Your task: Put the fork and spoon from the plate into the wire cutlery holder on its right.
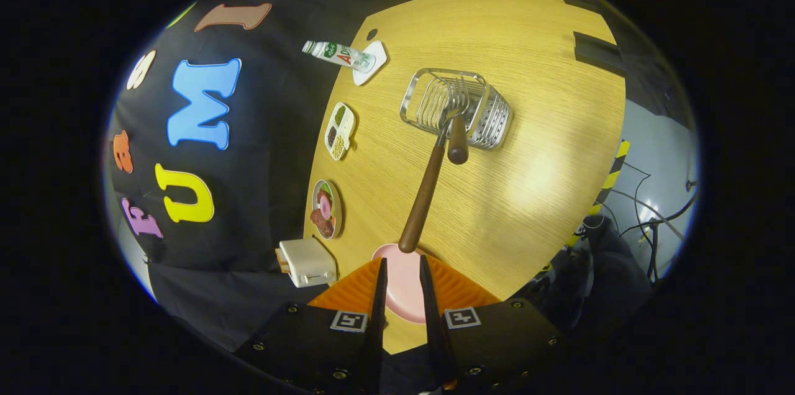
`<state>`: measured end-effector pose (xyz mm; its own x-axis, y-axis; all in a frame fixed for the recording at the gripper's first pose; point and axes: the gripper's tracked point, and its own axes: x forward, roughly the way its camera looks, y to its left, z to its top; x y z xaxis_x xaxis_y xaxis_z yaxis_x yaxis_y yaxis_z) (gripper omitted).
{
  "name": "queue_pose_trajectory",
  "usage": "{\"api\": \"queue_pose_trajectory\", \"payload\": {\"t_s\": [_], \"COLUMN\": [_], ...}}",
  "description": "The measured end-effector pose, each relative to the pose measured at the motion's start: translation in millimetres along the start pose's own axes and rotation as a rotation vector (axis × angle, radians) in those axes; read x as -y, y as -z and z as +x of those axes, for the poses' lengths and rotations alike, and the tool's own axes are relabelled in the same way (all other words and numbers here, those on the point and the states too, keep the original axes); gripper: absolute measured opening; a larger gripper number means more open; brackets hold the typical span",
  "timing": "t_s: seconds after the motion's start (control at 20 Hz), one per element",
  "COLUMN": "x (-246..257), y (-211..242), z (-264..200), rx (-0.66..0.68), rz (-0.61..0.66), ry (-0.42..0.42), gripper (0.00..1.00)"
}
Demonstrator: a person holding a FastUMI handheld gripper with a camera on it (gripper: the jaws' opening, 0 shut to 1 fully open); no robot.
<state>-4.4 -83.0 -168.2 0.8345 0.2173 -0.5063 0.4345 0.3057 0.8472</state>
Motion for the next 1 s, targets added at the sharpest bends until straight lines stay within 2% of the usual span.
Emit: {"api": "queue_pose_trajectory", "payload": {"t_s": [0.65,1.0], "x": [-9,-37], "y": [2,4], "z": [-5,-8], "rx": [-0.007,0.019], "rz": [-0.011,-0.192], "ry": [0.009,-0.011], "gripper": [0.31,0.31]}}
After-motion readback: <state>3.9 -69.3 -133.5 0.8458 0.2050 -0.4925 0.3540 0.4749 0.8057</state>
